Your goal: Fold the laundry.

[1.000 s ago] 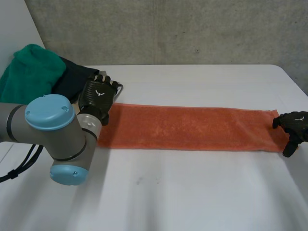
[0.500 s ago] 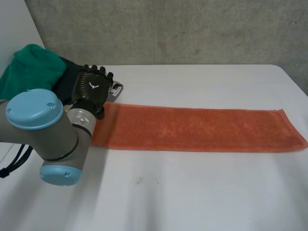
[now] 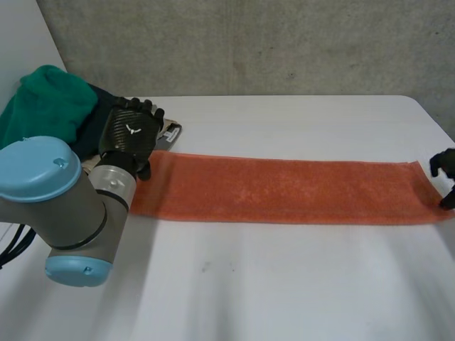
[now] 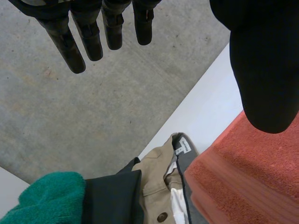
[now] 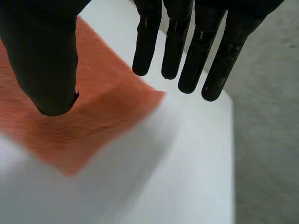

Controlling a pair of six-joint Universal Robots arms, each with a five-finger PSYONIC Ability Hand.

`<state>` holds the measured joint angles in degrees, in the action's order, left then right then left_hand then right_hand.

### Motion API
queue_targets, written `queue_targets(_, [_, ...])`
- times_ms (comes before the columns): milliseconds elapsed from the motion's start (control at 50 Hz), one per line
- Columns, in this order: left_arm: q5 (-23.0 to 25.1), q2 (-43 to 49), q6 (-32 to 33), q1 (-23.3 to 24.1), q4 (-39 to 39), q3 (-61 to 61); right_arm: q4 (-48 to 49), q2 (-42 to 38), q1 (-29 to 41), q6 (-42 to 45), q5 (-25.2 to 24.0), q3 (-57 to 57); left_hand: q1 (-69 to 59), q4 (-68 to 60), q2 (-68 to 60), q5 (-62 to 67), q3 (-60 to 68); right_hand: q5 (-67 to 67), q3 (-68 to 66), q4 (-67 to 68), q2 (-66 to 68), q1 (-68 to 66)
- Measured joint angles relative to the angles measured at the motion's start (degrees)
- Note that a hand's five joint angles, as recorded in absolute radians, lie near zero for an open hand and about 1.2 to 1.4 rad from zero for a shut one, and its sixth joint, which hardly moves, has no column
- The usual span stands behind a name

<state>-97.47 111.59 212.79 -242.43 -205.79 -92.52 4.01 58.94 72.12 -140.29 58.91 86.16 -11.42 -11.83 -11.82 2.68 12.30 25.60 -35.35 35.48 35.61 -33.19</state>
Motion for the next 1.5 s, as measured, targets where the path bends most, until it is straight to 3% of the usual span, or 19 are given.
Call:
queue_targets(160, [0.1, 0.2, -1.3, 0.2, 0.0, -0.1, 0.3, -4.6, -0.4, 1.2, -1.8, 0.2, 0.0, 0.0, 0.0, 0.0, 0.0, -0.6, 0.7, -0.5, 0.0, 0.5])
queue_targets(200, [0.1, 0.3, -1.3, 0.2, 0.0, -0.2, 0.5, -5.7, -0.4, 1.7, -1.8, -0.2, 0.0, 0.0, 0.0, 0.0, 0.0, 3.5, -4.6, 3.8, 5.0, -4.2])
queue_targets(240, [0.2, 0.4, -1.4, 0.2, 0.0, -0.2, 0.7, -6.9, -0.3, 2.3, -1.4, -0.8, 0.0, 0.0, 0.0, 0.0, 0.0, 24.9, -26.4, 26.4, 26.9, -24.5])
queue_targets(280, [0.2, 0.5, -1.4, 0.2, -0.1, -0.2, 0.9, -7.8, -0.3, 2.7, -0.7, -1.6, 0.0, 0.0, 0.0, 0.0, 0.0, 29.5, -32.0, 32.0, 32.0, -26.5])
queue_targets(520, [0.1, 0.0, -1.4, -0.1, -0.1, -0.4, 4.1, -7.3, -5.6, 6.0, 5.5, -4.4, 0.0, 0.0, 0.0, 0.0, 0.0, 29.7, -32.5, 32.6, 32.1, -26.5])
queue_targets(700, [0.1, -1.2, -1.4, -0.3, -0.1, -1.7, 5.0, -4.4, -9.7, 15.5, 8.6, -6.7, 0.0, 0.0, 0.0, 0.0, 0.0, 30.5, -32.5, 32.6, 32.1, -26.5])
queue_targets(820, [0.1, -1.8, -1.4, -0.6, 0.0, -2.3, 6.1, -0.1, 0.5, 14.3, 7.7, -6.5, 0.0, 0.0, 0.0, 0.0, 0.0, 30.8, -32.5, 32.6, 32.1, -26.5])
queue_targets(880, [0.1, -2.4, -1.4, -0.7, -0.1, -2.4, 7.5, 2.2, 7.9, 12.9, 6.8, -6.0, 0.0, 0.0, 0.0, 0.0, 0.0, 30.8, -32.5, 32.6, 32.1, -26.5])
queue_targets(920, [0.0, -2.8, -1.4, -0.8, -0.1, -2.5, 9.3, 3.9, 16.7, 11.7, 5.9, -5.6, 0.0, 0.0, 0.0, 0.0, 0.0, 30.8, -32.5, 32.6, 32.1, -26.5])
queue_targets(980, [0.0, -3.1, -1.4, -0.8, -0.1, -2.6, 10.3, 4.3, 21.8, 11.3, 5.3, -5.5, 0.0, 0.0, 0.0, 0.0, 0.0, 30.8, -32.5, 32.6, 32.1, -26.5])
queue_targets(1040, [0.0, -4.0, -1.4, -0.9, -0.1, -3.2, 11.9, 2.8, 33.4, 11.0, 3.6, -5.6, 0.0, 0.0, 0.0, 0.0, 0.0, 30.8, -32.5, 32.6, 32.1, -26.5])
queue_targets(1200, [0.1, -4.5, -1.4, -0.7, -0.1, -4.4, 13.6, -7.5, 51.1, 12.3, 0.4, -8.0, 0.0, 0.0, 0.0, 0.0, 0.0, 30.8, -32.5, 32.6, 32.1, -26.8])
queue_targets(1300, [0.1, -4.1, -1.5, -0.5, -0.2, -4.4, 14.1, -12.6, 55.9, 13.0, 0.1, -9.5, 0.0, 0.0, 0.0, 0.0, 0.0, 30.8, -32.5, 32.6, 32.1, -26.8])
queue_targets(1320, [0.1, -4.0, -1.5, -0.4, -0.3, -4.1, 14.2, -13.1, 56.4, 13.0, 0.3, -9.6, 0.0, 0.0, 0.0, 0.0, 0.0, 24.2, -24.2, 25.1, 23.8, -20.4])
queue_targets(1360, [0.2, -3.8, -1.5, -0.3, -0.4, -3.8, 14.3, -13.1, 56.5, 12.9, 0.5, -9.6, 0.0, 0.0, 0.0, 0.0, 0.0, 24.2, -24.2, 25.1, 23.8, -20.4])
queue_targets(1380, [0.2, -3.7, -1.4, -0.3, -0.5, -3.5, 14.3, -12.8, 56.5, 12.7, 0.8, -9.6, 0.0, 0.0, 0.0, 0.0, 0.0, 0.7, -0.4, 0.3, -1.3, 1.5])
queue_targets(1400, [0.2, -3.5, -1.4, -0.2, -0.6, -3.2, 14.3, -12.2, 56.4, 12.3, 1.3, -9.5, 0.0, 0.0, 0.0, 0.0, 0.0, -7.3, 7.4, -7.4, -8.5, 7.8])
queue_targets(1440, [0.2, -2.6, -1.4, 0.5, -0.7, -1.9, 14.3, -10.0, 55.5, 9.9, 3.3, -8.8, 0.0, 0.0, 0.0, 0.0, 0.0, -19.0, 20.1, -19.8, -20.3, 18.7])
queue_targets(1500, [0.2, -1.1, -1.4, 2.2, -0.8, 0.1, 13.9, -5.8, 52.3, 3.0, 7.1, -6.9, 0.0, 0.0, 0.0, 0.0, 0.0, -21.5, 23.2, -21.9, -23.1, 21.1])
